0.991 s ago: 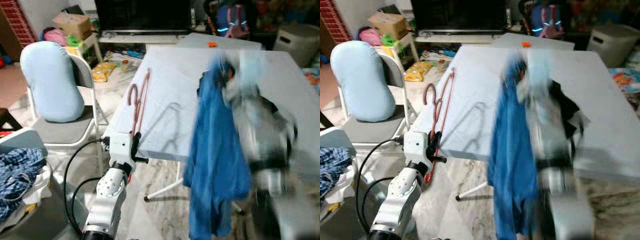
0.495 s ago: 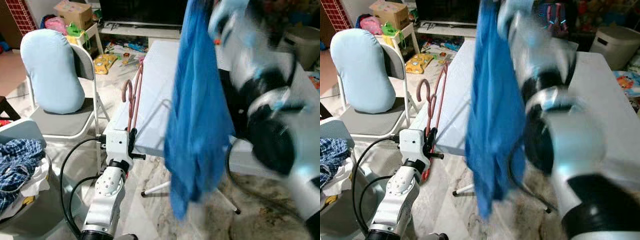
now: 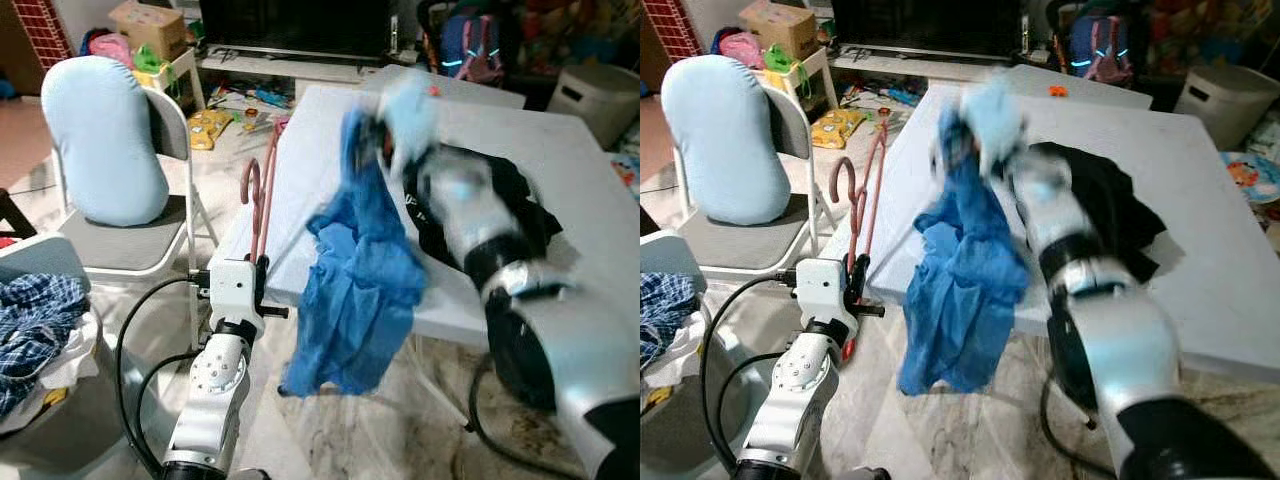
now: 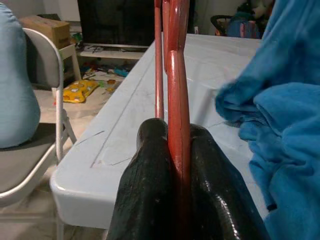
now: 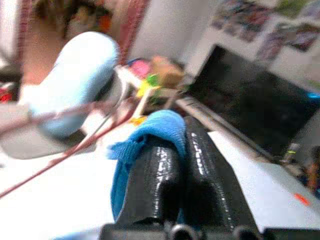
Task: Hang hanger
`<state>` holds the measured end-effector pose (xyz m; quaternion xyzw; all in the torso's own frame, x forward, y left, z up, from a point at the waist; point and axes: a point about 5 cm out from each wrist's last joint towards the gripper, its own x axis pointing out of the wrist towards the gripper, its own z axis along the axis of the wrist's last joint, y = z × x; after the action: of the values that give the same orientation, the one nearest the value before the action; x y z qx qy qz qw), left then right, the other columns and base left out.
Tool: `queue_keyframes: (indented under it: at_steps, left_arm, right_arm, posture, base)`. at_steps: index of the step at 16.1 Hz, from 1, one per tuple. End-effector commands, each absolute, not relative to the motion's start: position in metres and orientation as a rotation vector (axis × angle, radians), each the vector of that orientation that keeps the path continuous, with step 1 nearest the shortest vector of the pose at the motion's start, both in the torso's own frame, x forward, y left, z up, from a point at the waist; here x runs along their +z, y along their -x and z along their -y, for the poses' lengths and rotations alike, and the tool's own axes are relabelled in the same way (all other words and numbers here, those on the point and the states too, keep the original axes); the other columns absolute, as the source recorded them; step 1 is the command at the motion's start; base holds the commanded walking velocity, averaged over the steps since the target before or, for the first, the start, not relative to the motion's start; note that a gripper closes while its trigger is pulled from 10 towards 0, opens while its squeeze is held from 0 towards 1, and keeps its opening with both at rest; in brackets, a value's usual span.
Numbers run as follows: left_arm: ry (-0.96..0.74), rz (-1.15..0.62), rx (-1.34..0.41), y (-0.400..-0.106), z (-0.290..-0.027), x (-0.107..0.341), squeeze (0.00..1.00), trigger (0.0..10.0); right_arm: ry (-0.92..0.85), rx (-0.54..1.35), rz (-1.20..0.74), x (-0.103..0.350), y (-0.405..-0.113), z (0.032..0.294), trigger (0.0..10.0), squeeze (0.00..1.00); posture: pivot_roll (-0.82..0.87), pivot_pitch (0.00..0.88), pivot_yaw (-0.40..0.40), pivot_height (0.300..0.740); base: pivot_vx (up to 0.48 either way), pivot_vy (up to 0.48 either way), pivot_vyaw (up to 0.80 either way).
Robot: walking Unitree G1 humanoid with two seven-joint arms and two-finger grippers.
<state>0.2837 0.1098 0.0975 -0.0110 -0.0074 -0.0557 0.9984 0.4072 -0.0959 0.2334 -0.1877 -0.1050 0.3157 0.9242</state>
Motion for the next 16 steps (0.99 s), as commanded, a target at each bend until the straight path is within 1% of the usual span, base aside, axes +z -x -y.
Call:
queue_keyframes:
  at_steps: [1, 3, 4, 5, 7, 10, 11, 14, 16]
  left_arm:
    - [0.025, 0.027, -0.113, -0.283, -0.108, 0.099, 0.00, 10.0]
    - [0.027, 0.024, -0.124, -0.283, -0.106, 0.099, 0.00, 10.0]
    - [0.026, 0.024, -0.131, -0.284, -0.105, 0.099, 0.00, 10.0]
    - [0.024, 0.023, -0.140, -0.284, -0.104, 0.099, 0.00, 10.0]
    - [0.023, 0.018, -0.151, -0.283, -0.104, 0.098, 0.00, 10.0]
    - [0.017, 0.008, -0.155, -0.281, -0.106, 0.096, 0.00, 10.0]
    - [0.007, 0.001, -0.163, -0.281, -0.107, 0.094, 0.00, 10.0]
    - [-0.009, -0.002, -0.175, -0.282, -0.111, 0.094, 0.00, 10.0]
    - [-0.012, -0.005, -0.188, -0.282, -0.110, 0.093, 0.00, 10.0]
  right_arm:
    - [0.462, 0.731, 0.223, 0.227, -0.402, 0.101, 10.0, 0.00]
    - [0.497, 0.783, 0.192, 0.213, -0.397, 0.107, 10.0, 0.00]
    - [0.508, 0.810, 0.162, 0.207, -0.395, 0.111, 10.0, 0.24]
    - [0.528, 0.840, 0.085, 0.194, -0.392, 0.121, 10.0, 1.00]
    - [0.519, 0.848, 0.008, 0.178, -0.387, 0.135, 10.0, 1.00]
    - [0.460, 0.843, -0.042, 0.162, -0.378, 0.148, 10.0, 1.00]
    - [0.422, 0.812, -0.040, 0.157, -0.375, 0.152, 10.0, 1.00]
    - [0.294, 0.741, -0.027, 0.148, -0.364, 0.152, 10.0, 1.00]
    - [0.255, 0.731, -0.033, 0.146, -0.358, 0.155, 10.0, 1.00]
  posture:
    - [0.00, 0.000, -0.028, 0.740]
    - [0.00, 0.000, -0.021, 0.740]
    - [-0.01, 0.000, -0.018, 0.740]
    - [-0.01, 0.000, -0.015, 0.740]
    - [-0.01, 0.000, -0.009, 0.740]
    - [-0.01, 0.000, 0.001, 0.740]
    - [-0.02, 0.000, 0.004, 0.740]
    - [-0.03, 0.005, 0.019, 0.740]
    - [-0.03, 0.005, 0.029, 0.740]
  base:
    - [0.000, 0.000, 0.00]
    - [0.000, 0.000, 0.00]
    - [0.000, 0.000, 0.00]
    - [0.000, 0.000, 0.00]
    - [0.000, 0.000, 0.00]
    - [0.000, 0.000, 0.00]
    - [0.000, 0.000, 0.00]
    - [0.000, 0.000, 0.00]
    - [0.000, 0.000, 0.00]
